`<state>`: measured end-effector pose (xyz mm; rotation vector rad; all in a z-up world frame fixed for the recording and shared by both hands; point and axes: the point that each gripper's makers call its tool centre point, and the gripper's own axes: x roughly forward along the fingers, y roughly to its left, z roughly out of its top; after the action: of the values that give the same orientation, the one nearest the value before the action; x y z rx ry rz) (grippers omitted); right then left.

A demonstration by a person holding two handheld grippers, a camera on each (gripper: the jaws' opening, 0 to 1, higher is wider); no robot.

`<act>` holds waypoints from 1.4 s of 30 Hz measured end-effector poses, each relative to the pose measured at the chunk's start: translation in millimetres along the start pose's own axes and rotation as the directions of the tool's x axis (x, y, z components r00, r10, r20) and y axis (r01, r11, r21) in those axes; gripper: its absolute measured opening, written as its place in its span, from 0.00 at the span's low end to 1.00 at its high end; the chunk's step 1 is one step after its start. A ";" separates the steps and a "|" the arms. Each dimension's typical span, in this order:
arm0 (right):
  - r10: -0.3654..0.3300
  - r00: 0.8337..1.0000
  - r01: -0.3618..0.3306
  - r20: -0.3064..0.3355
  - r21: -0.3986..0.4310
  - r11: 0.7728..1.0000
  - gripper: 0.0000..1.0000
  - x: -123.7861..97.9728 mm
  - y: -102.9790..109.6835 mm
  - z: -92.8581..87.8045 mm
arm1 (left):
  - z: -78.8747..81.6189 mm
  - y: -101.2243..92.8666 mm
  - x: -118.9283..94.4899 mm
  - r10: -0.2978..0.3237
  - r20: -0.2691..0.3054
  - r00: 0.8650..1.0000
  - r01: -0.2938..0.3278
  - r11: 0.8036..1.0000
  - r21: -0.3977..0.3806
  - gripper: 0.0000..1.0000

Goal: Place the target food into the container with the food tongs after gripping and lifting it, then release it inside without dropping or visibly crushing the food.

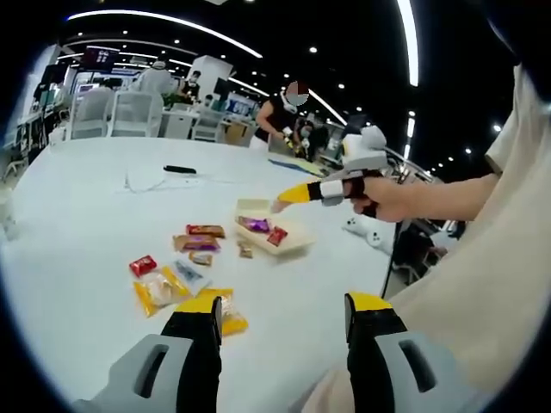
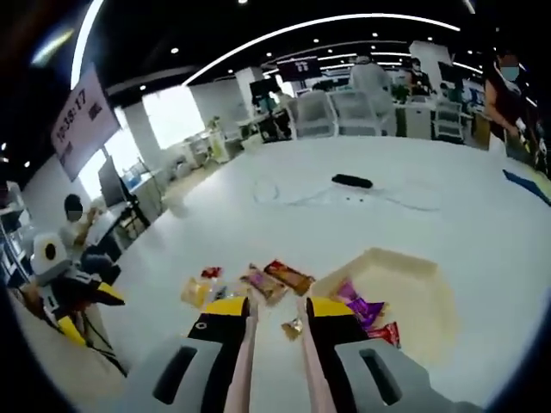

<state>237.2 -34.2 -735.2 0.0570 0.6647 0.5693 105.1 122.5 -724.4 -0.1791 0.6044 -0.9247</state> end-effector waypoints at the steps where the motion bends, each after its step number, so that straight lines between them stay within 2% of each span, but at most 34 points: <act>1: 0.002 1.000 -0.002 -0.006 -0.010 1.000 0.25 1.5 1.2 -1.0 | 0.0 0.6 -0.1 0.001 0.000 1.000 -0.001 1.000 0.000 0.57; 11: 0.015 0.997 -0.022 -0.080 -0.088 0.996 0.26 15.6 7.7 -14.1 | -1.3 2.2 -0.1 0.003 0.000 1.000 -0.003 1.000 -0.005 0.57; 17: 0.003 0.991 -0.028 -0.134 -0.186 0.982 0.25 22.0 7.2 -23.2 | -2.3 3.5 0.4 0.002 -0.004 1.000 -0.002 1.000 -0.009 0.57; 26: 0.014 0.986 -0.050 -0.167 -0.215 0.975 0.25 31.6 9.4 -28.1 | -3.1 9.1 -0.6 0.014 -0.005 1.000 -0.014 1.000 -0.020 0.58; 38: 0.033 0.973 -0.089 -0.230 -0.241 0.966 0.26 46.2 13.0 -40.4 | -14.7 12.5 -4.4 0.031 -0.015 0.999 -0.032 0.998 -0.054 0.59; 42: 0.025 0.968 -0.099 -0.249 -0.290 0.952 0.25 51.8 10.8 -44.1 | -15.4 13.5 -4.3 0.031 -0.018 0.999 -0.032 0.998 -0.059 0.59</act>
<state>238.8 -3.9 -797.0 -0.2825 0.8096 0.7406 103.9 135.7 -740.6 -0.2145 0.6494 -0.8791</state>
